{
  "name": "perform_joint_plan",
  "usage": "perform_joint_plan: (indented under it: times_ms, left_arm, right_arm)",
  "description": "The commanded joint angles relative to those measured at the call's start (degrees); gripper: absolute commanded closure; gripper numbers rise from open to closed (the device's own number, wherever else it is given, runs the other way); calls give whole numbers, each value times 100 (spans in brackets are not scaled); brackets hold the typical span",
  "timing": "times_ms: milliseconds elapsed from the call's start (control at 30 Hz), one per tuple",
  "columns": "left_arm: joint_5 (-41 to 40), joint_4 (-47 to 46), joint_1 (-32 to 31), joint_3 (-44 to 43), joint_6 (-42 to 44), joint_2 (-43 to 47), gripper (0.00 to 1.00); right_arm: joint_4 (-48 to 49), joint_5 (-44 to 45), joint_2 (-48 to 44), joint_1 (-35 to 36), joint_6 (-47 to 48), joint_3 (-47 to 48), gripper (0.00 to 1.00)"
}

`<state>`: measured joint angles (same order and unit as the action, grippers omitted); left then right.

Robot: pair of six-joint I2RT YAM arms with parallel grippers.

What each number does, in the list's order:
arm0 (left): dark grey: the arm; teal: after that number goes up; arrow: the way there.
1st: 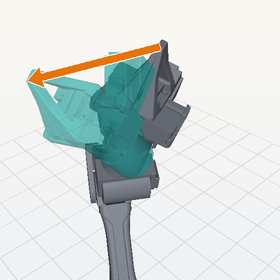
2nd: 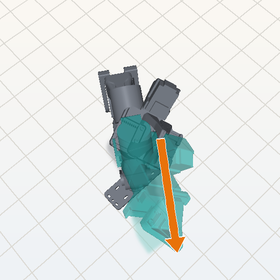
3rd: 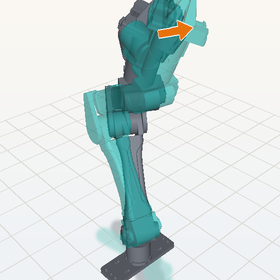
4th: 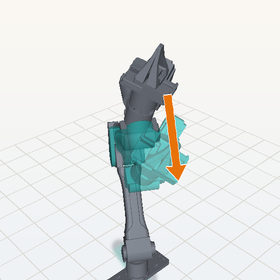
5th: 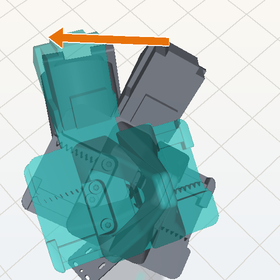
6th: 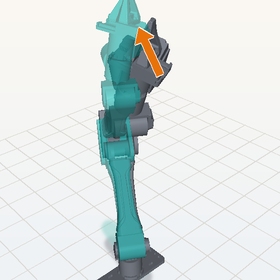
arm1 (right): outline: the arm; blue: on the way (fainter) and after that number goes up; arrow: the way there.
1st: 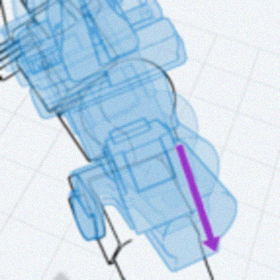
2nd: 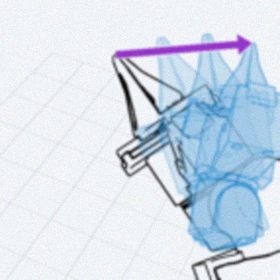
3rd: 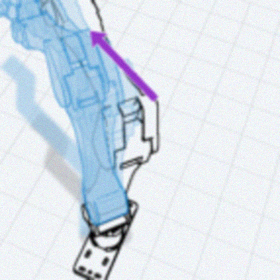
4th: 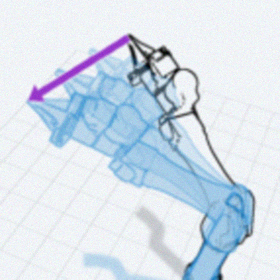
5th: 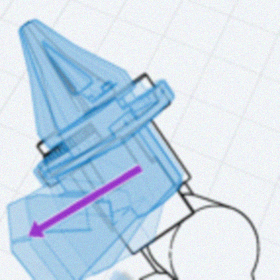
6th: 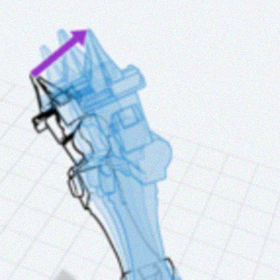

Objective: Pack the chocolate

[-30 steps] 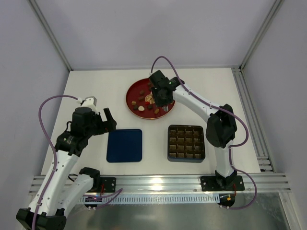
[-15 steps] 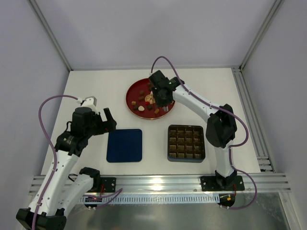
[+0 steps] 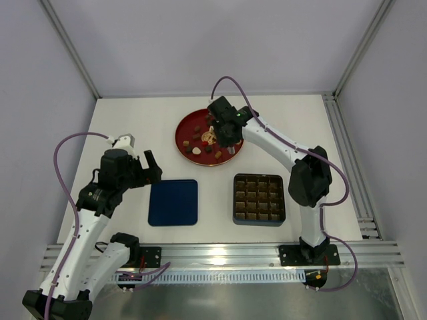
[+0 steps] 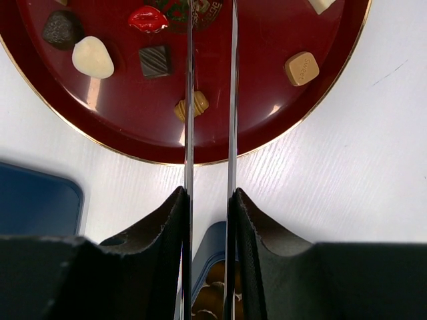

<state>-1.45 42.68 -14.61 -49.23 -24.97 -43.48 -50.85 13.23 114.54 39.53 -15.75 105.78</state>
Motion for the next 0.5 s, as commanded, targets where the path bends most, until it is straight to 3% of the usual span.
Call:
perform_joint_plan:
  times_ms: [0, 467]
  left_arm:
    - [22, -189, -15, 10, 89, 51, 0]
    - [5, -181, -16, 10, 89, 51, 0]
  right_arm:
    - [58, 144, -459, -7, 28, 31, 65]
    - [-48, 127, -1293, -7, -51, -531, 65]
